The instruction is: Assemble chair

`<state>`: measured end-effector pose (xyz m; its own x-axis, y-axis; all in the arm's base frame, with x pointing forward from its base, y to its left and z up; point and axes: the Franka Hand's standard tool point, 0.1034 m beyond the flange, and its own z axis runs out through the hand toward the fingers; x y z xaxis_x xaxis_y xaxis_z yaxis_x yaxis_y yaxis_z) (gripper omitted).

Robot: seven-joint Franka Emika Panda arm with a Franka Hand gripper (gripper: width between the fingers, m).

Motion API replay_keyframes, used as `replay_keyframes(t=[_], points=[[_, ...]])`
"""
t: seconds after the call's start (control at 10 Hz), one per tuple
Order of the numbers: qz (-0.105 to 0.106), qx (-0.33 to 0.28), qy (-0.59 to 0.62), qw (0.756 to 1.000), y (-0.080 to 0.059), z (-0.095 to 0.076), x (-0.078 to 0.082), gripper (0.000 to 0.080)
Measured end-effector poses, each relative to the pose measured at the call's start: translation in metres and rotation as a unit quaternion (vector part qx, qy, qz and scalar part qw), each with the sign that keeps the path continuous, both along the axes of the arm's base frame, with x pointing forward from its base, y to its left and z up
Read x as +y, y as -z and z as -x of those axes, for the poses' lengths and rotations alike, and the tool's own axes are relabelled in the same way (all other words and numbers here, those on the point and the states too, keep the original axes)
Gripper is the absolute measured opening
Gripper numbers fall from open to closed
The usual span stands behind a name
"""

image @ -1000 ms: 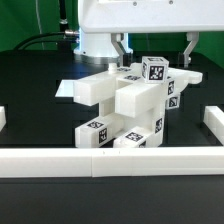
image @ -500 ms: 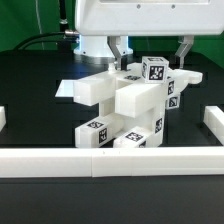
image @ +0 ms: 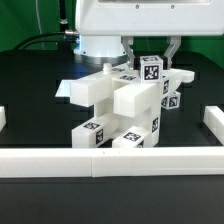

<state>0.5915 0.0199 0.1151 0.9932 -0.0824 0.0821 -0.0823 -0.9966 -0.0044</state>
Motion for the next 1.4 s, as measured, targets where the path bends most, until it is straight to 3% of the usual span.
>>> replay_keyframes(t=[0.6,1.4], points=[[-0.017,0.000,0.195,0.981,0.0000,0.0000,0.0012,0.0282],[-0.041,0.001,0.416,0.908,-0.0001,-0.0001,0.0038,0.0284]])
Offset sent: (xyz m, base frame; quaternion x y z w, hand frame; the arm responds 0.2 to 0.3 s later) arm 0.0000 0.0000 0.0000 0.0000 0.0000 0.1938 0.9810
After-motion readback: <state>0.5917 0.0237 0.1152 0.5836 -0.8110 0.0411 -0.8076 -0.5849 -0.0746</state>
